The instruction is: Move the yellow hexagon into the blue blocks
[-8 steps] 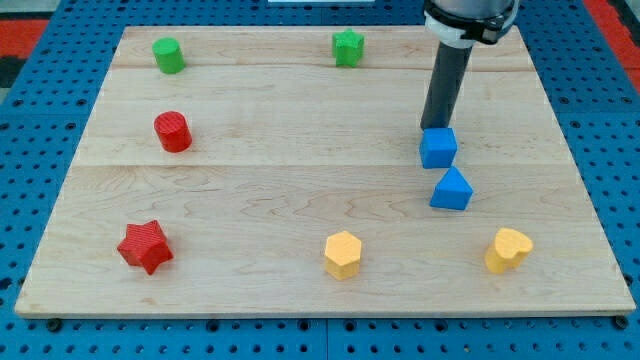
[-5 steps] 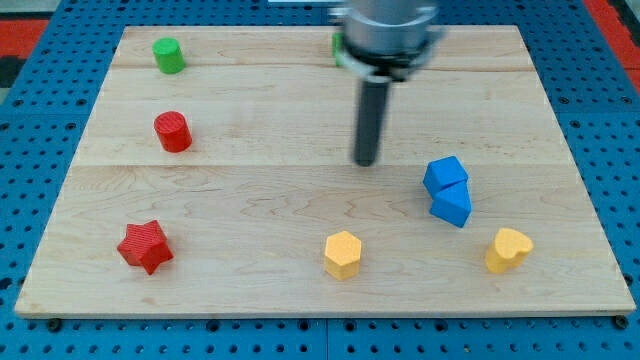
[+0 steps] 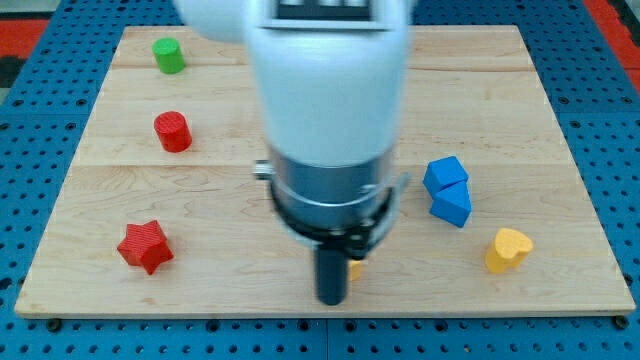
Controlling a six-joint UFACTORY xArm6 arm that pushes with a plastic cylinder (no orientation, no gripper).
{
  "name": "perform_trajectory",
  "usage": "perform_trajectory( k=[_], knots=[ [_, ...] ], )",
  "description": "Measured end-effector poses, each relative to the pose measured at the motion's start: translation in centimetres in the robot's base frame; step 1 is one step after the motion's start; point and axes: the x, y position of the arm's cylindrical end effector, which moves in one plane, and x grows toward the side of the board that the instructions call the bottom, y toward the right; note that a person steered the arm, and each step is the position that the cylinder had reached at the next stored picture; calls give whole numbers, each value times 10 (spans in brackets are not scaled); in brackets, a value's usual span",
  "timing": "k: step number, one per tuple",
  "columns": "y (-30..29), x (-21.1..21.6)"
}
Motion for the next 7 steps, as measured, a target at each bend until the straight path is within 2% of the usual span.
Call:
perform_trajectory(
  k=[1,2,4,7],
  knots=[
    [3,-45],
    [17,-62],
    [-39,-73],
    [42,-97]
  ],
)
